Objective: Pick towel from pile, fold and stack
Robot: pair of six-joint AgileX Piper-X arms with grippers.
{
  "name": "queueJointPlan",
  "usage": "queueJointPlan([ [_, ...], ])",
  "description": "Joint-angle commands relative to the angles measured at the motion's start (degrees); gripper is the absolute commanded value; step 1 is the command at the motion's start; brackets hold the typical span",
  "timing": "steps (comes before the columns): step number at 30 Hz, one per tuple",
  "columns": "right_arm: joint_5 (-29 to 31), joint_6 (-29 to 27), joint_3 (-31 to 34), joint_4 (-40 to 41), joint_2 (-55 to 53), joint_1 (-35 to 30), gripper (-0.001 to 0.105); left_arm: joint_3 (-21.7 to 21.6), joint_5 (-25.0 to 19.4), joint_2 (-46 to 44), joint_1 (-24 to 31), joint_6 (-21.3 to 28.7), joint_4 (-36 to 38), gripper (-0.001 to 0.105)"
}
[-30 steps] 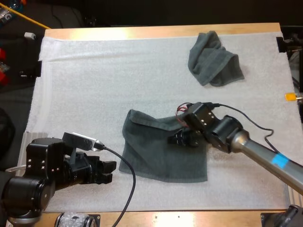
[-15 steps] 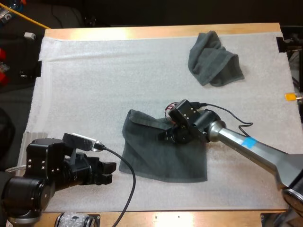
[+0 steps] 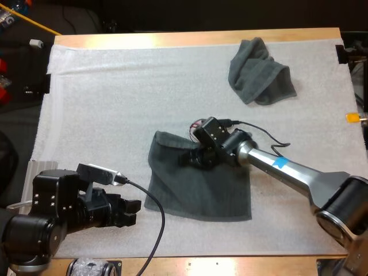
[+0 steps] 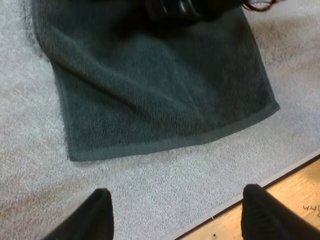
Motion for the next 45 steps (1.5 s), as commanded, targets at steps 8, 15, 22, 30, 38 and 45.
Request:
queueJointPlan([
  [8, 3.3, 4.97, -6.44, -7.08, 3.24, -3.36, 0.0, -0.31, 0.48, -0.1, -0.21, -0.02, 0.46, 0.054],
  [15, 7.77, -0.14, -9.96, -5.19, -1.56, -3.39, 0.0, -0.31, 0.48, -0.1, -0.21, -0.02, -0.61, 0.054],
  [22, 10.24, -7.23, -9.96, 4.49, -10.86, -3.31, 0.0, -0.31, 0.48, -0.1, -0.21, -0.02, -2.81, 0.054],
  [30, 10.24, -9.0, -9.96, 22.43, -21.56, -3.14, 0.016, -0.31, 0.48, 0.66, -0.21, -0.02, -3.04, 0.054],
  [38, 10.24, -9.0, -9.96, 35.47, -30.51, -3.15, 0.054, -0.31, 0.48, 0.66, -0.21, -0.02, -2.41, 0.054],
  [45, 10.68, -8.77, -9.96, 46.58, -39.39, -3.15, 0.054, -0.31, 0.48, 0.66, -0.21, -0.02, -2.17, 0.054],
])
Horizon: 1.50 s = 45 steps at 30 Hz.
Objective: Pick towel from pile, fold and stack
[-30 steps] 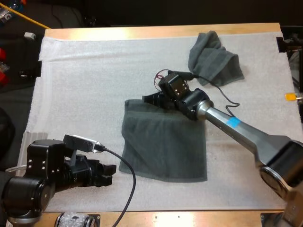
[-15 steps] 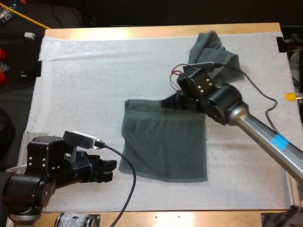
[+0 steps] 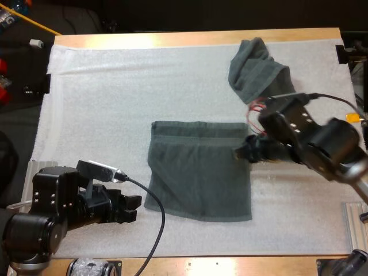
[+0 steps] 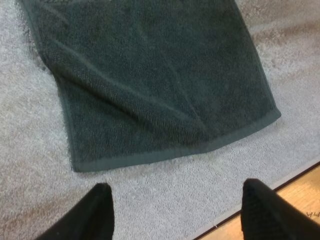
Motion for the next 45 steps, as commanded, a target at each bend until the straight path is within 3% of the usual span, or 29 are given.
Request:
queueJointPlan([
  [1, 0.33, -0.43, -0.46, 1.75, -1.66, 0.2, 0.054, -0.31, 0.48, 0.2, -0.21, -0.02, 0.28, 0.054],
  [10, 1.09, 3.12, 2.53, 6.07, -13.9, 0.2, 0.054, -0.31, 0.48, 0.2, -0.21, -0.02, 0.28, 0.054],
  [22, -3.68, 12.51, 25.4, 3.51, -29.02, 0.2, 0.054, -0.31, 0.48, 0.2, -0.21, -0.47, 0.28, 0.054],
  [32, -18.13, 19.42, 44.25, -13.45, -32.54, 0.2, 0.054, -0.31, 0.48, 0.2, -0.21, -0.47, 0.28, 0.054],
  [45, -20.62, 32.87, 59.57, -35.86, -32.55, 0.2, 0.054, -0.31, 0.48, 0.2, -0.21, -0.47, 0.28, 0.054],
])
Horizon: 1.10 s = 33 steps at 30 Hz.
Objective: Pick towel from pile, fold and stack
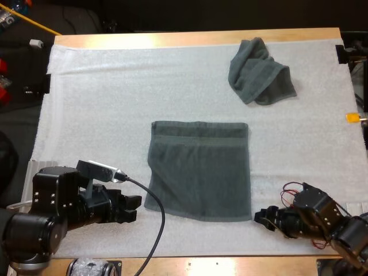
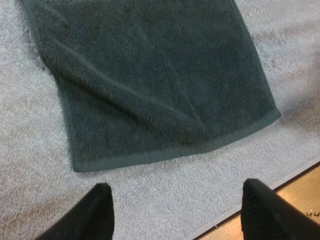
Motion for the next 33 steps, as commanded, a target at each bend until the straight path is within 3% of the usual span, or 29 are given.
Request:
queueJointPlan([
  [1, -0.83, 0.95, 0.52, -2.44, -0.19, 0.2, 0.054, -0.31, 0.48, 0.2, -0.21, -0.34, 0.28, 0.054],
  [9, -1.2, 3.37, 3.98, -7.98, 4.39, 0.2, 0.054, -0.31, 0.48, 0.2, -0.21, -0.34, 0.28, 0.054],
  [23, -4.07, 6.18, 3.98, -22.59, 20.39, 0.2, 0.054, -0.31, 0.48, 0.2, -0.21, -0.34, 0.28, 0.054],
  [33, -4.68, 9.42, 3.98, -29.79, 26.14, 0.2, 0.054, -0.31, 0.48, 0.2, -0.21, -0.34, 0.28, 0.054],
])
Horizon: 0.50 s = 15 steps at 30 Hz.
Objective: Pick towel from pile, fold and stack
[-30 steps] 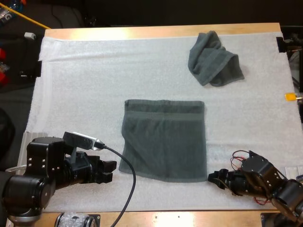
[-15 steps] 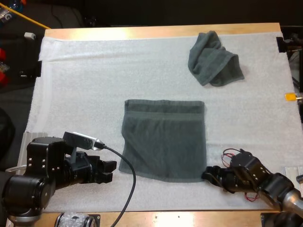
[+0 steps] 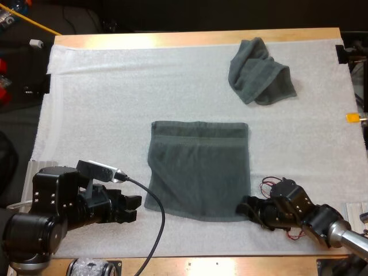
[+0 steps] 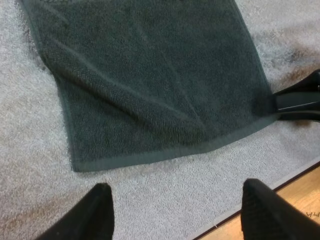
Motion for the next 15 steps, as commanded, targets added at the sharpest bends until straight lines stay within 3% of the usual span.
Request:
queueJointPlan([
  [1, -1.35, 0.57, -0.12, -0.91, 0.33, 0.2, 0.054, -0.31, 0.48, 0.2, -0.21, -0.34, 0.28, 0.054],
  [7, -1.91, 0.81, -0.12, -1.32, 0.65, 0.2, 0.052, -0.31, 0.48, 0.2, -0.21, -0.34, 0.28, 0.054],
  [15, -1.91, 0.81, -0.12, -1.32, 0.65, 0.2, 0.014, -0.31, 0.48, 0.2, -0.21, -0.34, 0.28, 0.054],
])
